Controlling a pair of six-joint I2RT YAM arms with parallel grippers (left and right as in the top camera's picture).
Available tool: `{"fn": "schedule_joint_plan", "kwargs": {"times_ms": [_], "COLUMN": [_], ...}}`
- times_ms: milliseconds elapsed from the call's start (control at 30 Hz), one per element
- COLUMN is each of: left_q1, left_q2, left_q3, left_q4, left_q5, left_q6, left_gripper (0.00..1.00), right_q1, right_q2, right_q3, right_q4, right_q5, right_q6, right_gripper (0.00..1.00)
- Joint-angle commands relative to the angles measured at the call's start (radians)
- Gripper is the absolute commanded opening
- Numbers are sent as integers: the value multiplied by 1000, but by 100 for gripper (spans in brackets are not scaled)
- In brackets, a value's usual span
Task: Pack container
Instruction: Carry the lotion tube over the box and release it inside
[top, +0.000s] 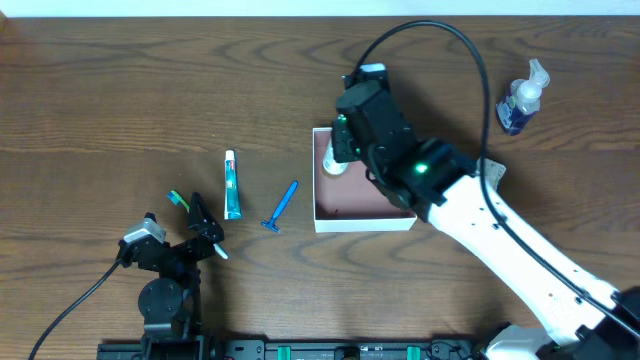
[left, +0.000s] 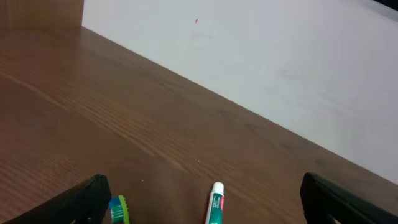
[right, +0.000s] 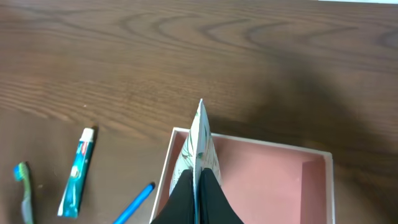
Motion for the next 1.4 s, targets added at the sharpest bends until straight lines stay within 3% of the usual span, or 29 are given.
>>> {"fn": "schedule_joint_plan", "kwargs": {"times_ms": [0, 933, 967, 1133, 1367], "left_q1": [-2, -2, -2, -2, -2], "left_q2": [-5, -6, -6, -5, -5], "left_q3": [-22, -22, -22, -22, -22], "left_q4": [-35, -35, -35, -35, -35], "left_q5": [-5, -5, -5, -5, -5], "left_q6": [9, 9, 9, 9, 9], "left_gripper": [98, 98, 98, 98, 98], "right_q1": [12, 13, 13, 13, 13], "right_q2": [27, 207, 211, 216, 214], "right_q3": [27, 27, 27, 27, 29], "right_q4": [40, 192, 192, 197, 217], "right_q5": [71, 76, 71, 60, 7], "right_q6": [20, 17, 17, 17, 17], "right_gripper": [1, 1, 3, 34, 35]}}
